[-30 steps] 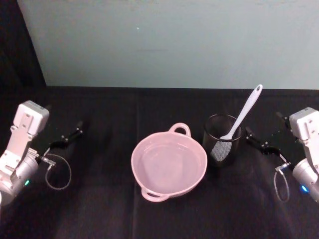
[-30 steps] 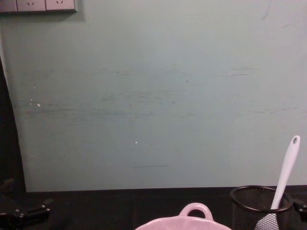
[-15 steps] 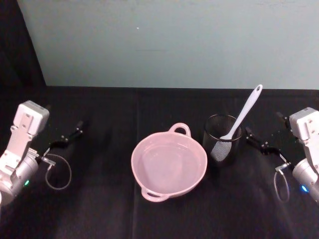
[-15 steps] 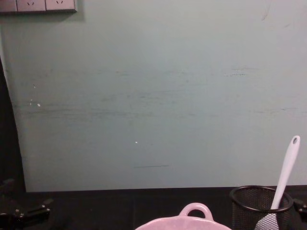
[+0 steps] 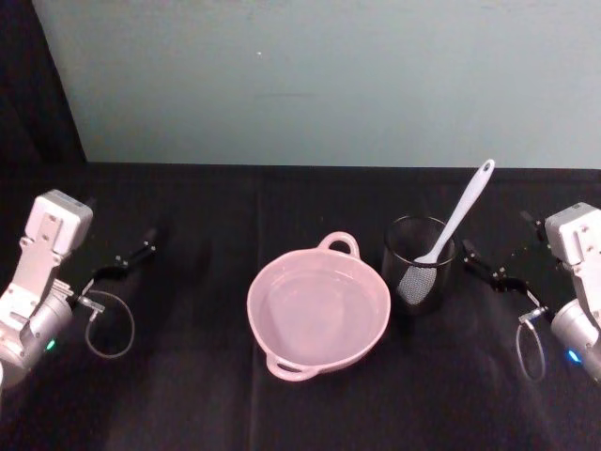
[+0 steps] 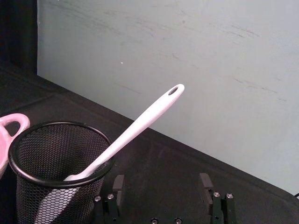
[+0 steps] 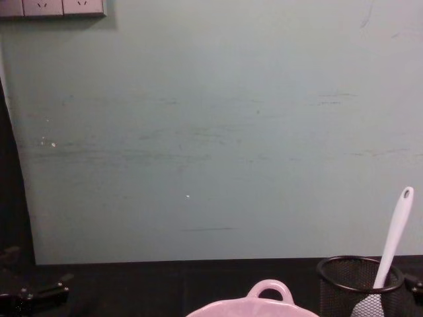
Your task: Use the one hand to pick up the spoon and stir the clear water in the bowl.
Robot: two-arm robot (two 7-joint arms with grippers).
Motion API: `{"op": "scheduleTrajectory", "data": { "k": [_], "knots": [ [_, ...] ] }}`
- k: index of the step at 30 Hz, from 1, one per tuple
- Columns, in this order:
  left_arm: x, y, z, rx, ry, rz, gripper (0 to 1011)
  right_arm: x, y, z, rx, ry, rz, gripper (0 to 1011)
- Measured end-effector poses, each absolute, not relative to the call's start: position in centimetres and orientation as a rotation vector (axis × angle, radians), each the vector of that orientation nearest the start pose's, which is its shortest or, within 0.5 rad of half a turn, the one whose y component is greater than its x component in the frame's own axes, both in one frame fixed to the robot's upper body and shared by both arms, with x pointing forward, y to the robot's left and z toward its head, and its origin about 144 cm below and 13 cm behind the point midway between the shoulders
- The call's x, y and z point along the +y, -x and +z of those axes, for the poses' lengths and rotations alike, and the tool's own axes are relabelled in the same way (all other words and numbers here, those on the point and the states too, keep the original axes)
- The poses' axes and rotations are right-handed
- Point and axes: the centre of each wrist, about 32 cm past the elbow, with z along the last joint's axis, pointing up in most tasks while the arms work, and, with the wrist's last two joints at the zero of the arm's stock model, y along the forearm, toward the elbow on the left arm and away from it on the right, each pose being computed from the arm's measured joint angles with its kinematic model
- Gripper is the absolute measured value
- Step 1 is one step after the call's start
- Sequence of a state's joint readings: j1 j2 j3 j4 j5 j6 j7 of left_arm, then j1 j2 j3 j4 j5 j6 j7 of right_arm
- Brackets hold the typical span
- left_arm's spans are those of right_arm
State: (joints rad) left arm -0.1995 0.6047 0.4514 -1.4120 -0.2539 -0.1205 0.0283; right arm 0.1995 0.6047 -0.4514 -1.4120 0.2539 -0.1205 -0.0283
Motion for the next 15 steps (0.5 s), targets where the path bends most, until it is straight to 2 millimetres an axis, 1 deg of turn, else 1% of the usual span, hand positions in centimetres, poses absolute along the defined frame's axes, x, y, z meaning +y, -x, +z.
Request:
{"op": "scheduleTrajectory", "data": {
  "k": [15],
  "knots": [
    [30.97, -48.86, 113.98, -0.285, -0.304, 1.248, 1005, -30.97, -48.86, 113.98, -0.285, 0.304, -1.248, 1003]
  ]
}}
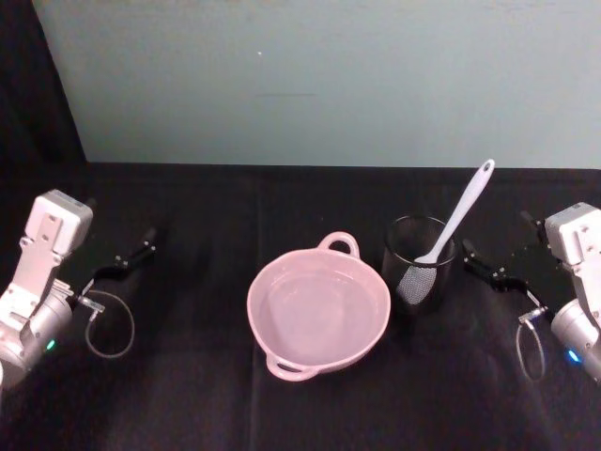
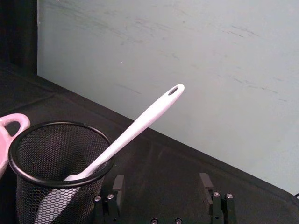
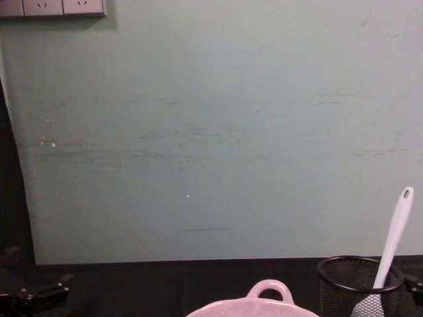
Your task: Use the one hand to pick up the spoon and stir the clear water in the bowl.
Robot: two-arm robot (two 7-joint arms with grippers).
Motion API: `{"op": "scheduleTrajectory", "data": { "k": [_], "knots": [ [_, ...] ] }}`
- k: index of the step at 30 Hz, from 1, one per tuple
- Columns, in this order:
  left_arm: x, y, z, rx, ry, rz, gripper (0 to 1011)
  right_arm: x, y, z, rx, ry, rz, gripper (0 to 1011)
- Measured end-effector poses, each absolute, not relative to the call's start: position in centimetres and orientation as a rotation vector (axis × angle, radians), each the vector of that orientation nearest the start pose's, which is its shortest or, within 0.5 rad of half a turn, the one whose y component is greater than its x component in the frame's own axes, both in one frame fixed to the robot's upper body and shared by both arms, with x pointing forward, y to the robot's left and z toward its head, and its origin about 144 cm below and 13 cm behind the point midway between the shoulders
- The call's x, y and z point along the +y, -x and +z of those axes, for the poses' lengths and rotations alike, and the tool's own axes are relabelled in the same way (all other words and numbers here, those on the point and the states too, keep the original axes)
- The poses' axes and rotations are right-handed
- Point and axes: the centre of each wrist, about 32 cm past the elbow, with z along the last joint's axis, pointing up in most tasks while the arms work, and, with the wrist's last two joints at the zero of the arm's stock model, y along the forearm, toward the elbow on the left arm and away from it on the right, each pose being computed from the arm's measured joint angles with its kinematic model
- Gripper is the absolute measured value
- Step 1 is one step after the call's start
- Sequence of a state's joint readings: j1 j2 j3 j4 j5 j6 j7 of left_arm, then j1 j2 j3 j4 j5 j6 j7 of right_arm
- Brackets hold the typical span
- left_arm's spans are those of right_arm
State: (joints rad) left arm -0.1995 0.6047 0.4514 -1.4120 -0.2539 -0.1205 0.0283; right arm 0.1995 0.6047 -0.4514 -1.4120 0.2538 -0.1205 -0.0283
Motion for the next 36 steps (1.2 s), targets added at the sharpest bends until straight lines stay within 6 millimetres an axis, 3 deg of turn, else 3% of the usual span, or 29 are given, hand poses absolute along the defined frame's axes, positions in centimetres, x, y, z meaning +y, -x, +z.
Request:
{"op": "scheduleTrajectory", "data": {
  "k": [36],
  "knots": [
    [30.97, -48.86, 113.98, -0.285, -0.304, 1.248, 1005, -30.97, -48.86, 113.98, -0.285, 0.304, -1.248, 1003]
  ]
}}
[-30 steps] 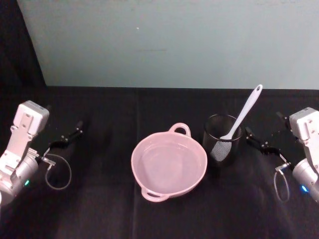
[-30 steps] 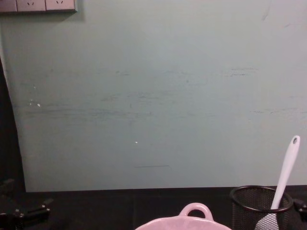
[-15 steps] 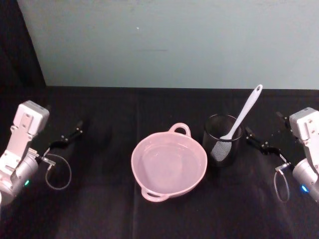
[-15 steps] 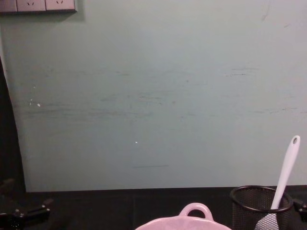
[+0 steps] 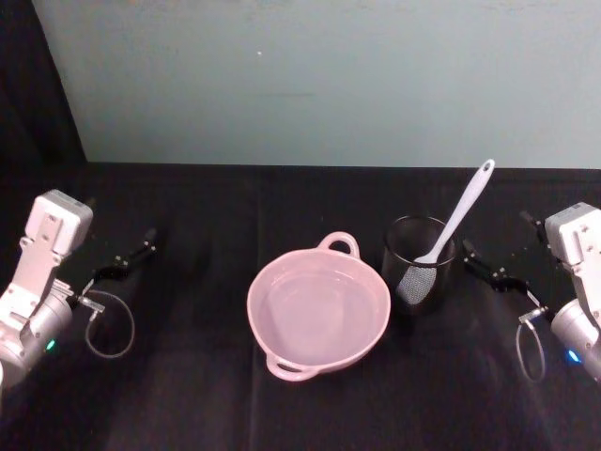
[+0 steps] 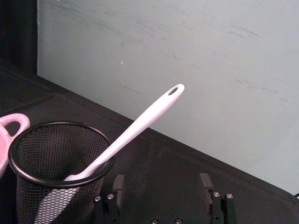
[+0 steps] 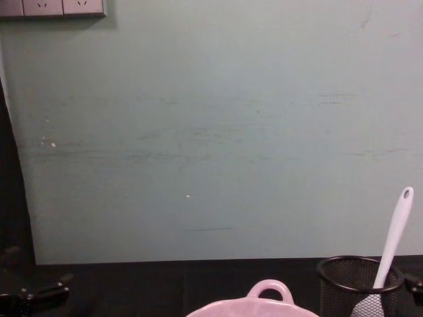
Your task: Use the one hand to pick up the spoon and stir the clear water in the bowl.
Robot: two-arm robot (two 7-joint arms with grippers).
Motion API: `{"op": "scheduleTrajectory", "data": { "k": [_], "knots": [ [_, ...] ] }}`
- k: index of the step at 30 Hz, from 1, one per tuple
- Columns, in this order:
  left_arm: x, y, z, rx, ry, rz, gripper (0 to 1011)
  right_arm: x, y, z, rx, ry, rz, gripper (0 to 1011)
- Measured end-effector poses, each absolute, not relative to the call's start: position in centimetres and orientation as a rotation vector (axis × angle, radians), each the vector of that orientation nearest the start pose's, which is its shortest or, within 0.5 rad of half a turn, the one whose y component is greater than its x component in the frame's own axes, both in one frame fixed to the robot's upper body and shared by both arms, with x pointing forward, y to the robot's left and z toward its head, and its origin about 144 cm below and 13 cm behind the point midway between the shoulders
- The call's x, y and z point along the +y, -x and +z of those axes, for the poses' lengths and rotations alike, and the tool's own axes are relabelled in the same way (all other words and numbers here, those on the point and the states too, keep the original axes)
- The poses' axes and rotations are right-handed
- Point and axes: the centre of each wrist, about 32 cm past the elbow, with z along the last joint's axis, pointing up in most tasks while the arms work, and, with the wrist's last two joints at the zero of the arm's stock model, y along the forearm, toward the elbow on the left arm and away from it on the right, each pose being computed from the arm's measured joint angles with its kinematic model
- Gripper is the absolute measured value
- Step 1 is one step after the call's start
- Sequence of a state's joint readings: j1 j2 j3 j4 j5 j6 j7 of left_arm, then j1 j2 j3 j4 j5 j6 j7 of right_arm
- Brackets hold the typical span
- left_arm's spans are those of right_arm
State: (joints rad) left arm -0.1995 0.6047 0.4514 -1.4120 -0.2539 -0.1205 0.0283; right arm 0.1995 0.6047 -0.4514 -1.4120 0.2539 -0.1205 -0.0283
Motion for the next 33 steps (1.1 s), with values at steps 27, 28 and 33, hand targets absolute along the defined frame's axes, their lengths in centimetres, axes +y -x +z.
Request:
{"op": "scheduleTrajectory", "data": {
  "k": [27, 28, 33],
  "knots": [
    [30.97, -48.86, 113.98, -0.285, -0.304, 1.248, 1005, -30.97, -48.86, 113.98, -0.285, 0.305, -1.248, 1003],
    [30.97, -48.86, 113.98, -0.285, -0.304, 1.248, 1005, -30.97, -48.86, 113.98, -0.285, 0.305, -1.248, 1003],
    [30.97, -48.86, 113.98, -0.285, -0.304, 1.248, 1005, -30.97, -48.86, 113.98, -0.285, 0.304, -1.248, 1003]
  ]
}}
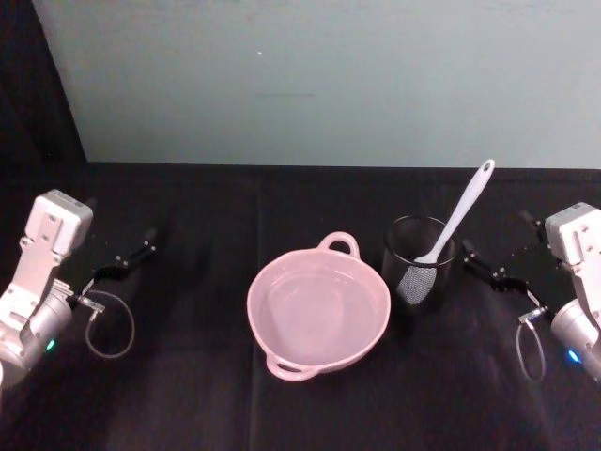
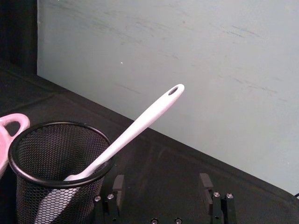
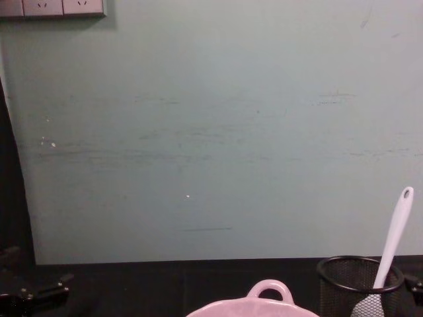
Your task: Use the one hand to pick up the spoon and stir the clear water in the bowl.
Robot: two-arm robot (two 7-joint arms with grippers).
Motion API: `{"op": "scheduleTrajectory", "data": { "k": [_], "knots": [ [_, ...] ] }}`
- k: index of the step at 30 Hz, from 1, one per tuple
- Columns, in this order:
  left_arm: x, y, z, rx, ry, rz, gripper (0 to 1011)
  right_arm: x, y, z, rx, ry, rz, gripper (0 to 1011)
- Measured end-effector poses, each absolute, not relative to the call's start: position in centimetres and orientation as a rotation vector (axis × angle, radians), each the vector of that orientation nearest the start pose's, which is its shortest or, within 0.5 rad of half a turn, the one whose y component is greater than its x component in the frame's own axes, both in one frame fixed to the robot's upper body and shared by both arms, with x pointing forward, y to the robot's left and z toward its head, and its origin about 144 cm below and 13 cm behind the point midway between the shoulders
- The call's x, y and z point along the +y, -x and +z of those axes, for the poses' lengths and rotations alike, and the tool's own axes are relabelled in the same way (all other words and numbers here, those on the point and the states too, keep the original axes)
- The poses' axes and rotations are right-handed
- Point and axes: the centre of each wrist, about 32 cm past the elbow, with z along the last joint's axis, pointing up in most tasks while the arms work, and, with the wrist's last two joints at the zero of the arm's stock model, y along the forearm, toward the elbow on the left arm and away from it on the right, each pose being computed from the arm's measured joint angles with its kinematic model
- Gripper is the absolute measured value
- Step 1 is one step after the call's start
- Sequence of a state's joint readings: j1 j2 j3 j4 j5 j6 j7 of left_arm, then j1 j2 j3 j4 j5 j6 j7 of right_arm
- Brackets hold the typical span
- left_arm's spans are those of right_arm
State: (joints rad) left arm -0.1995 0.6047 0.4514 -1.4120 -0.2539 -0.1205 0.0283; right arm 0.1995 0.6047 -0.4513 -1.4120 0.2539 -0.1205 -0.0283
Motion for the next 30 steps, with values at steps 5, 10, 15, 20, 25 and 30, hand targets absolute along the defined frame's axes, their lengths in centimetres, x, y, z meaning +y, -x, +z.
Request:
{"op": "scheduleTrajectory", "data": {
  "k": [5, 10, 15, 20, 25, 30],
  "knots": [
    [30.97, -48.86, 113.98, -0.285, -0.304, 1.248, 1005, -30.97, -48.86, 113.98, -0.285, 0.304, -1.248, 1003],
    [30.97, -48.86, 113.98, -0.285, -0.304, 1.248, 1005, -30.97, -48.86, 113.98, -0.285, 0.304, -1.248, 1003],
    [30.97, -48.86, 113.98, -0.285, -0.304, 1.248, 1005, -30.97, -48.86, 113.98, -0.285, 0.305, -1.248, 1003],
    [30.96, -48.86, 113.98, -0.285, -0.304, 1.248, 1005, -30.97, -48.86, 113.98, -0.285, 0.304, -1.248, 1003],
    [30.97, -48.86, 113.98, -0.285, -0.304, 1.248, 1005, -30.97, -48.86, 113.98, -0.285, 0.304, -1.248, 1003],
    [30.97, -48.86, 113.98, -0.285, -0.304, 1.248, 1005, -30.97, -48.86, 113.98, -0.285, 0.304, -1.248, 1003]
  ]
}}
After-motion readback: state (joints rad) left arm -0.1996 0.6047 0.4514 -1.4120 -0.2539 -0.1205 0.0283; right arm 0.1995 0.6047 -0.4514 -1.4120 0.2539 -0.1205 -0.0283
